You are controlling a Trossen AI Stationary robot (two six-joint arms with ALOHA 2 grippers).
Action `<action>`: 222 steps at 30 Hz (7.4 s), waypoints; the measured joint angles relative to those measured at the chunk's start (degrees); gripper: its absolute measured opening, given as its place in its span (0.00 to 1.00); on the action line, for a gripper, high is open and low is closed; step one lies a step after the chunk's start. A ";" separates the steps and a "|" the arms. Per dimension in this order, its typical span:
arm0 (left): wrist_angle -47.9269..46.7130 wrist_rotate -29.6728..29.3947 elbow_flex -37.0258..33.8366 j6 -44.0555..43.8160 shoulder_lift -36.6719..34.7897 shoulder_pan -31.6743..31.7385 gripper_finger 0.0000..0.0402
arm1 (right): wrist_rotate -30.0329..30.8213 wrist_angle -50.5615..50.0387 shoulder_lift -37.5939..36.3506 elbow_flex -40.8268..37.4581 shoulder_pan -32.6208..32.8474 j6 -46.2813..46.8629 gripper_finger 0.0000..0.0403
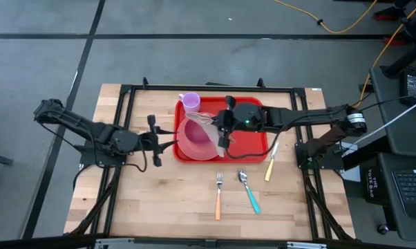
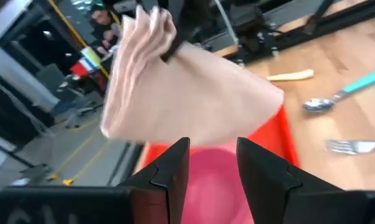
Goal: Set up tray
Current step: Put the brown table napkin on the red tray to the right of the pink plate
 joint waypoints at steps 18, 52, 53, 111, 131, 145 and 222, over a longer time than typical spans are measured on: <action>4.59 8.28 -13.83 -6.44 -8.49 1.93 0.24 | 1.58 10.60 -14.42 -17.39 -0.41 -7.99 0.04; 6.33 9.94 -13.83 -6.16 -8.80 4.87 0.20 | -25.06 11.66 -20.91 -28.64 -22.79 -27.10 0.03; 6.34 9.94 -13.83 -6.14 -8.80 4.87 0.20 | -26.93 11.05 -20.91 -28.62 -23.88 -27.79 0.03; 6.45 9.72 -13.81 -6.12 -8.80 4.87 0.20 | -59.52 0.67 3.98 -28.62 -43.06 -50.77 0.03; 6.80 10.66 -13.81 -7.78 -8.80 4.89 0.20 | -53.88 -13.05 3.98 -28.62 -36.21 -42.72 0.03; 6.77 13.22 -13.81 -8.22 -8.80 4.87 0.20 | -34.14 -11.55 3.96 -28.62 -25.79 -29.96 0.03; 6.75 13.15 -13.79 -8.19 -8.80 4.89 0.20 | -14.45 -32.32 3.88 -21.18 -13.53 -10.30 0.57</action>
